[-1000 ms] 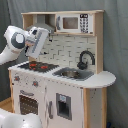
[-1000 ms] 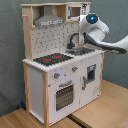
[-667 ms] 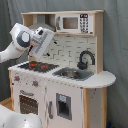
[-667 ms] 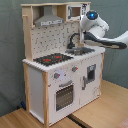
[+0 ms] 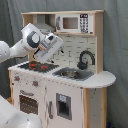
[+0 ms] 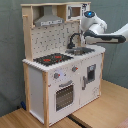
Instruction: Play with the kitchen
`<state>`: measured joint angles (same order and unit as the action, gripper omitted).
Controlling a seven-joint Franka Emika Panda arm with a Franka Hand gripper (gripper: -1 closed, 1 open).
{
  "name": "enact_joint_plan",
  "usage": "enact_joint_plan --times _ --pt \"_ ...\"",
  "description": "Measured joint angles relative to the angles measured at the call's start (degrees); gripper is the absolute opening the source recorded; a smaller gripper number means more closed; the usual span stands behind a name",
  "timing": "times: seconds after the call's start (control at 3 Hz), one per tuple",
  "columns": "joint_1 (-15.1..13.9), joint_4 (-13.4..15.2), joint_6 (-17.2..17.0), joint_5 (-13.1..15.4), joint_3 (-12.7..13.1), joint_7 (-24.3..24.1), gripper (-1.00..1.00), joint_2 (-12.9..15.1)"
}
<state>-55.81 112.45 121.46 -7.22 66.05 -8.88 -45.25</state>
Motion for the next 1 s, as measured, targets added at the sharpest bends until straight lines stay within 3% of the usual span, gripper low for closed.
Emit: enact_joint_plan --times 0.33,0.67,1.0 --pt "-0.6 2.2 -2.0 0.0 0.6 0.1 1.00 5.1" --pt "-2.9 2.6 -2.0 0.0 4.5 -0.5 1.00 8.8" --pt "-5.6 1.1 -1.9 0.0 7.8 -0.7 1.00 12.3"
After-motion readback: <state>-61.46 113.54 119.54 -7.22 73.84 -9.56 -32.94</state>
